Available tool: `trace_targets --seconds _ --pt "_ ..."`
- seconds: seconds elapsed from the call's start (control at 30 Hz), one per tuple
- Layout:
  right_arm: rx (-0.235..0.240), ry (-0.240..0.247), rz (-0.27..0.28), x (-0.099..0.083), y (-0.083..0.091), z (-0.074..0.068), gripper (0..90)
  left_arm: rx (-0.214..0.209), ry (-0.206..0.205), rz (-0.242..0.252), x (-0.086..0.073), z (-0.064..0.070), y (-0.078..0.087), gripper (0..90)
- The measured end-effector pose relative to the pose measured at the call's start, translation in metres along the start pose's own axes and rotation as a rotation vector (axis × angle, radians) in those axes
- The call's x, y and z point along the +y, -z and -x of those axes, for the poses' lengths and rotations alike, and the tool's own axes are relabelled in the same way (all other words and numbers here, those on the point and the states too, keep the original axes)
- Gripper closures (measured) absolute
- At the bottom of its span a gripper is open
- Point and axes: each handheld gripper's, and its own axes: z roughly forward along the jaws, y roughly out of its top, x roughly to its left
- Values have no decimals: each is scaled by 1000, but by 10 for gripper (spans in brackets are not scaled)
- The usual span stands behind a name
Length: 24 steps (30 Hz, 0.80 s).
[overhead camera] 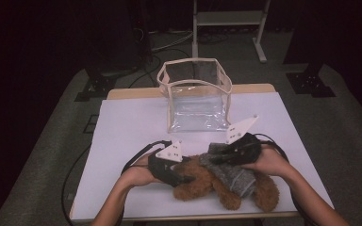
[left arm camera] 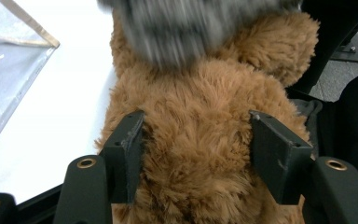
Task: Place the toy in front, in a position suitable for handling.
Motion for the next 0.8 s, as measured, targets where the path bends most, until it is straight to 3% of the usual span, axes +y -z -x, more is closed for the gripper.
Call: trace_targets --seconds 0.13,0.27,0.4,0.57,0.8 --pt "-48 -41 23 -16 26 5 819 1 7 4 -3 0 1 396" --pt "-59 -72 36 -32 39 3 820 -6 4 8 1 -1 2 391" --pt "-58 -68 33 -34 33 2 819 21 3 34 15 -4 0 358" --pt "-38 -44 19 -27 20 -3 820 -2 -6 -4 20 -6 -10 364" --pt "-78 -70 47 -40 41 1 820 -13 -5 -14 13 -4 -10 389"
